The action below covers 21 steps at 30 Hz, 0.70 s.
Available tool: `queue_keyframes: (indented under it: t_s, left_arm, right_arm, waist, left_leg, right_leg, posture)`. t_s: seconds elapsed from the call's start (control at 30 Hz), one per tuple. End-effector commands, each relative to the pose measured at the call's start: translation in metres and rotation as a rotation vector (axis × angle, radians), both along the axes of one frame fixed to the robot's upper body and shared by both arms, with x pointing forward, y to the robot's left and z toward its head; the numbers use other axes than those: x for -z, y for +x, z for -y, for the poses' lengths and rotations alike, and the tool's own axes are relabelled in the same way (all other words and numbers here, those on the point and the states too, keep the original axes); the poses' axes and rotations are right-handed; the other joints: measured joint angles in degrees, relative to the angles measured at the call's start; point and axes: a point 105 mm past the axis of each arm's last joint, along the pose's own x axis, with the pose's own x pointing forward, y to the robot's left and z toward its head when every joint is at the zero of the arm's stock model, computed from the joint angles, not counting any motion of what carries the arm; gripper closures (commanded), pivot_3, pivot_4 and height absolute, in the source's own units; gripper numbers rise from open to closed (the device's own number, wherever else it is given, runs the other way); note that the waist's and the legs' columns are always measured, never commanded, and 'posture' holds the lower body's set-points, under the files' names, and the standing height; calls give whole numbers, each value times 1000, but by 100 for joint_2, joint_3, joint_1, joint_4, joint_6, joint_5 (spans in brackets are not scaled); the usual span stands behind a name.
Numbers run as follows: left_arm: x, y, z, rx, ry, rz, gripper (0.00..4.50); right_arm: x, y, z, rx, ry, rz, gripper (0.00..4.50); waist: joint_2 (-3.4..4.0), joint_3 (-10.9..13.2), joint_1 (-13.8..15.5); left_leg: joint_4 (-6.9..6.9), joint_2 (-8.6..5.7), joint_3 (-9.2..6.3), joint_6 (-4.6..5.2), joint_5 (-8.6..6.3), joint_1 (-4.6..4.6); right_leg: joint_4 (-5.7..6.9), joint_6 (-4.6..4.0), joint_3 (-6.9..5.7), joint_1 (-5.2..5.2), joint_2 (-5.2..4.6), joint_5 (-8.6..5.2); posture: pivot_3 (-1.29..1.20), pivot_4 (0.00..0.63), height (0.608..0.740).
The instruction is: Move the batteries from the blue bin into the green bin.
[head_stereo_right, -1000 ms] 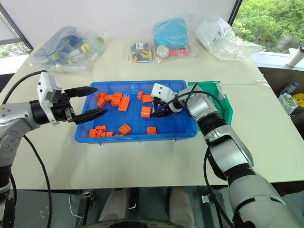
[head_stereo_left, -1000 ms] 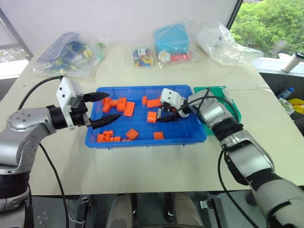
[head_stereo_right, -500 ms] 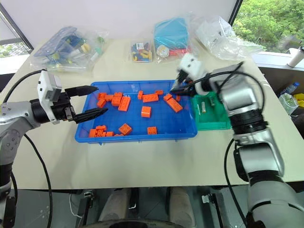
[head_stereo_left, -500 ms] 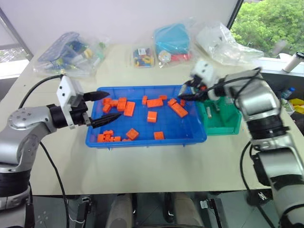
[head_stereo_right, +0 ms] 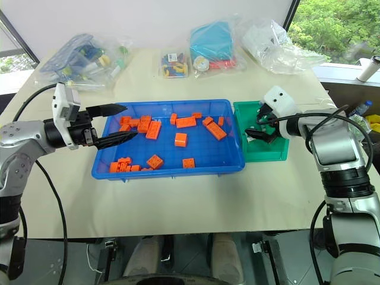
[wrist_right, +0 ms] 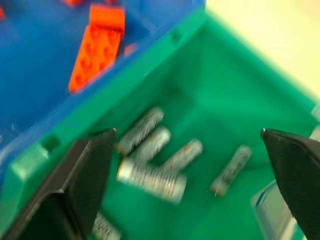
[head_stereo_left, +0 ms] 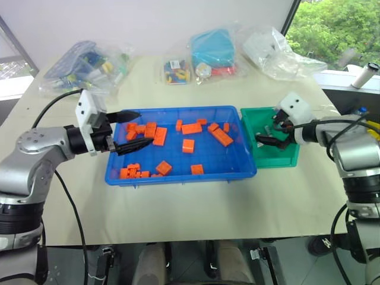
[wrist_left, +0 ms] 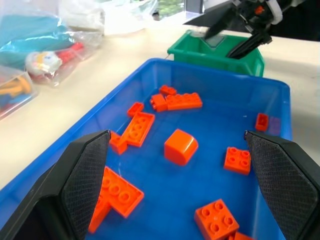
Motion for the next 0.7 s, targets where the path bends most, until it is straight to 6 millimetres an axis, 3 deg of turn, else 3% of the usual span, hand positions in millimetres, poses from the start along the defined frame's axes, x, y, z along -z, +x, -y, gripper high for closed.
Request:
queue_keyframes:
  t_s: [0.03, 0.1, 0.2, 0.33, 0.47, 0.57, 0.7]
  left_arm:
    - [-8, -1, -2, 13, 12, 35, 0]
    - [-9, -2, -6, 9, 10, 32, 0]
    - [-10, -4, -17, -16, 20, 24, 0]
    - [-8, -12, -38, -51, 52, -8, 0]
    - [-8, -16, -58, -86, 68, -36, 0]
    - [-9, -14, -68, -120, 68, -46, 0]
    - [-5, -12, -77, -154, 83, -45, 0]
  right_arm:
    - [-48, -16, 6, -89, 57, 133, 30]
    - [-61, -27, 11, -129, 109, 141, 30]
    - [-79, -51, 35, -154, 206, 103, 30]
    - [-54, -82, 88, -95, 138, -67, 30]
    - [-24, -95, 122, -36, 68, -164, 30]
    - [-13, -93, 129, -23, 62, -162, 30]
    - [-14, -86, 117, -61, 91, -117, 30]
  waist:
    - [0, 0, 19]
    - [-1, 1, 60]
    - [-1, 1, 106]
    - [-3, 0, 144]
    - [1, -1, 105]
    - [14, 1, 56]
    - [17, 1, 4]
  left_leg:
    - [1, 0, 0, 0, 0, -1]
    - [4, -2, 0, 0, 0, -3]
    - [5, -2, -1, 1, -1, -1]
    - [3, -1, -2, 7, -4, 1]
    - [6, -1, 4, 7, -5, 9]
    - [8, 0, 5, 7, -4, 12]
    - [4, 0, 3, 7, -5, 10]
  right_leg:
    - [-1, 0, 0, 0, 0, 0]
    - [-3, 1, -1, 2, -3, 0]
    - [-8, 0, -1, 7, -5, -1]
    - [-15, -10, -3, 12, -8, -7]
    - [-17, -23, -1, 15, -11, -14]
    - [-12, -23, 0, 13, -10, -14]
    - [-9, -17, -1, 12, -9, -13]
  posture:
    - [0, 150, 736]
    - [0, 150, 736]
    - [0, 150, 736]
    - [0, 150, 736]
    - [0, 150, 736]
    - [0, 150, 736]
    - [0, 150, 736]
